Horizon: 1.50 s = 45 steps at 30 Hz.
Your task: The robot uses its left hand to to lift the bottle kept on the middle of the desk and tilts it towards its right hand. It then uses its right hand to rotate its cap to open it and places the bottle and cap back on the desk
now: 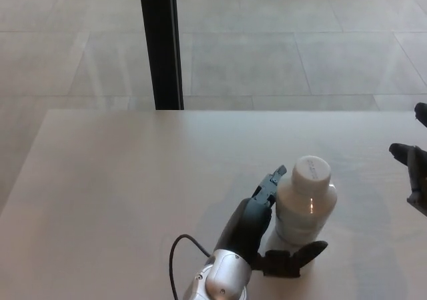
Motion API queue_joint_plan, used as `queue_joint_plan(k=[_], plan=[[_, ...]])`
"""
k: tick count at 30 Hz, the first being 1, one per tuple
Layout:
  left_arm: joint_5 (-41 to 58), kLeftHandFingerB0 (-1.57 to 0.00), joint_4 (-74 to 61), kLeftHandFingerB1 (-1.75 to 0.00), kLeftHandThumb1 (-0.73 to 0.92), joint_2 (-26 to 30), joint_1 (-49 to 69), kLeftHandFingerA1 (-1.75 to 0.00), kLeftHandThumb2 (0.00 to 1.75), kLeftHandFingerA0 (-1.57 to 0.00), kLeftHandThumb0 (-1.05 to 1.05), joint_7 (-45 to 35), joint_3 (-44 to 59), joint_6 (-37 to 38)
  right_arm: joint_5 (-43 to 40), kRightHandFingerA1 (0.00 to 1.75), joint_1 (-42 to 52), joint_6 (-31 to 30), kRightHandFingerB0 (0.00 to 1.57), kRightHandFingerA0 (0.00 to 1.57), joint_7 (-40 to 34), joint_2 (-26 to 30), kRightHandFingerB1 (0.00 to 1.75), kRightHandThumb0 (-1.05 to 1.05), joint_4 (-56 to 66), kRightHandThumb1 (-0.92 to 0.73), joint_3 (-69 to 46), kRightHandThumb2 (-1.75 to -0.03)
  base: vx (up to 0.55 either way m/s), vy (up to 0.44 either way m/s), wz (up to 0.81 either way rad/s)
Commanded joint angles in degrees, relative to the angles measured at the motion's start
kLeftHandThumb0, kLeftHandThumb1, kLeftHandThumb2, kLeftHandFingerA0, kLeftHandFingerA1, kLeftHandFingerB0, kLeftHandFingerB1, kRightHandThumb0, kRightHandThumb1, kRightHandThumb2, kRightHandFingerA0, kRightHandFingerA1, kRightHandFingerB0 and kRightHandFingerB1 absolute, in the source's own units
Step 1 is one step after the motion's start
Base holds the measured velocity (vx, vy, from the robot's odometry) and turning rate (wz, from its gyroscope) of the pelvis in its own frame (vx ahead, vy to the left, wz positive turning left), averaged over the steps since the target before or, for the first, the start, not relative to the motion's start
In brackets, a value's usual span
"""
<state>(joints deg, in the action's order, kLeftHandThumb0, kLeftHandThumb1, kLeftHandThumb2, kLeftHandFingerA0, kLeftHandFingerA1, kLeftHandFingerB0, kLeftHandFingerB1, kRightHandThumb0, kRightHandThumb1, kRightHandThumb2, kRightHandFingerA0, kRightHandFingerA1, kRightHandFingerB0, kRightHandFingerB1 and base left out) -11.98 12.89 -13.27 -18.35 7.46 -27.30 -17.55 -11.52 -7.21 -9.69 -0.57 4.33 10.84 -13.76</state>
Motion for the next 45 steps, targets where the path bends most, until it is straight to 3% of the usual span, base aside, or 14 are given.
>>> queue_joint_plan(k=[1, 7, 9, 10, 11, 12, 23, 24, 28, 29, 30, 35, 36, 45], plan=[[-0.57, -0.01, 3.99, -0.21, 0.75, -7.66, 2.78, -1.2, 0.89, -0.79, -0.1, 8.83, -0.14, 8.46, 1.57, 0.71, -1.02, 0.51, 0.44, 0.56, -3.37, -0.8, 0.34, -0.52, -0.35, -0.69, -0.61, -0.62, 0.0, 0.0, 0.0], [0.43, -0.68, 6.04, -1.59, 0.92, -9.71, 3.28, -1.75, 1.21, -0.71, 0.17, 14.0, 0.72, 12.12, 1.6, 0.81, -0.67, 1.42, 0.46, 0.69, -5.0, -2.18, 0.36, -0.5, 0.06, -0.68, -1.12, -0.61, 0.0, 0.0, 0.0], [1.21, -0.89, 6.99, -1.16, 0.92, -10.43, 4.06, -1.26, 1.47, -1.05, 0.09, 16.06, 1.75, 13.75, 1.42, 0.85, -0.43, 2.4, 0.46, 0.73, -4.47, -2.02, 0.36, -0.5, -0.3, -0.69, -1.46, -0.61, 0.0, 0.0, 0.0], [1.02, -0.67, 7.4, -1.75, 0.92, -10.5, 4.1, -1.75, 1.36, -0.87, 0.15, 16.99, 1.88, 14.01, 0.67, 0.84, -0.49, 1.7, 0.47, 0.77, -4.78, -2.48, 0.36, -0.52, 0.0, -0.65, -1.88, -0.61, 0.0, 0.0, 0.0], [1.04, -0.86, 8.78, -1.15, 0.92, -11.42, 4.38, -1.26, 1.48, -1.05, 0.05, 19.88, 2.96, 15.18, 0.3, 0.88, -0.45, 1.8, 0.38, 0.81, -4.96, -2.7, 0.52, -0.54, -0.01, -0.54, -2.35, -0.93, 0.0, 0.0, 0.0], [1.45, -0.87, 9.32, -1.16, 0.92, -11.71, 4.56, -1.26, 1.48, -1.05, 0.04, 20.53, 3.42, 16.23, 0.39, 0.88, -0.36, 2.14, 0.49, 0.79, -5.1, -2.88, 0.37, -0.5, -0.04, -0.67, -2.43, -0.6, 0.0, 0.0, 0.0], [1.0, -0.89, 8.71, -1.17, 0.92, -7.44, 4.95, -1.25, 1.48, -1.03, 0.05, 21.06, 4.45, 17.7, 1.37, 0.95, 2.72, 3.52, 0.42, 0.82, 1.09, 0.39, 0.34, -0.45, 1.31, -0.66, 0.83, -0.59, 0.0, 0.0, 0.0], [0.21, -0.84, 8.66, -1.59, 0.82, -6.46, 4.76, -1.75, 1.45, -1.07, 0.07, 21.31, 4.54, 17.44, 2.32, 0.93, 3.48, 4.11, 0.4, 0.81, 2.31, 1.54, 0.35, -0.47, 1.48, -0.65, 1.79, -0.59, 0.0, 0.0, 0.0], [-0.94, -0.64, 4.8, -1.75, 0.83, -2.3, 5.02, -1.75, 1.3, -0.89, 0.11, 19.08, 5.35, 12.43, 3.24, 0.82, 6.82, 1.44, 0.34, 0.75, 7.81, 6.53, 0.31, -0.51, 5.03, -0.54, 6.4, -0.56, 0.0, 0.0, 0.0], [-0.82, -0.63, 4.15, -1.75, 0.82, -1.51, 5.03, -1.75, 1.31, -0.81, 0.11, 18.34, 5.7, 11.8, 4.38, 0.79, 7.29, 1.63, 0.34, 0.78, 8.36, 7.86, 0.31, -0.49, 5.51, -0.52, 7.59, -0.56, 0.0, 0.0, 0.0], [-1.04, -0.86, 3.29, -1.1, 0.81, -0.49, 4.86, -1.16, 1.37, -0.96, 0.05, 17.52, 6.13, 10.33, 6.04, 0.76, 7.72, 2.32, 0.34, 0.79, 8.97, 9.58, 0.31, -0.51, 5.94, -0.51, 9.1, -0.56, 0.0, 0.0, 0.0], [-2.8, -0.88, -0.98, -1.09, 0.82, 4.92, 3.85, -1.16, 1.36, -0.98, 0.07, 12.63, 7.35, 3.11, 12.7, 0.81, 7.86, 4.2, 0.39, 0.78, 8.38, 14.56, 0.33, -0.52, 9.29, -0.53, 15.04, -0.56, 0.0, 0.0, 0.0], [-3.57, -0.63, -2.4, -1.69, 0.79, 6.98, 3.76, -1.75, 1.22, -0.78, 0.17, 10.82, 7.32, 1.2, 14.14, 0.82, 7.5, 3.68, 0.4, 0.77, 7.96, 14.85, 0.33, -0.58, 10.74, -0.54, 16.45, -0.57, 0.0, 0.0, 0.0], [-8.19, -0.76, -7.06, -1.43, 0.79, 14.62, 3.62, -1.73, 1.03, -0.92, 0.16, 6.21, 4.67, -5.06, 26.03, 0.89, 3.4, 4.49, 0.43, 0.8, 4.38, 15.74, 0.36, -0.59, 13.73, -0.58, 24.59, -0.59, 0.0, 0.0, 0.0]])
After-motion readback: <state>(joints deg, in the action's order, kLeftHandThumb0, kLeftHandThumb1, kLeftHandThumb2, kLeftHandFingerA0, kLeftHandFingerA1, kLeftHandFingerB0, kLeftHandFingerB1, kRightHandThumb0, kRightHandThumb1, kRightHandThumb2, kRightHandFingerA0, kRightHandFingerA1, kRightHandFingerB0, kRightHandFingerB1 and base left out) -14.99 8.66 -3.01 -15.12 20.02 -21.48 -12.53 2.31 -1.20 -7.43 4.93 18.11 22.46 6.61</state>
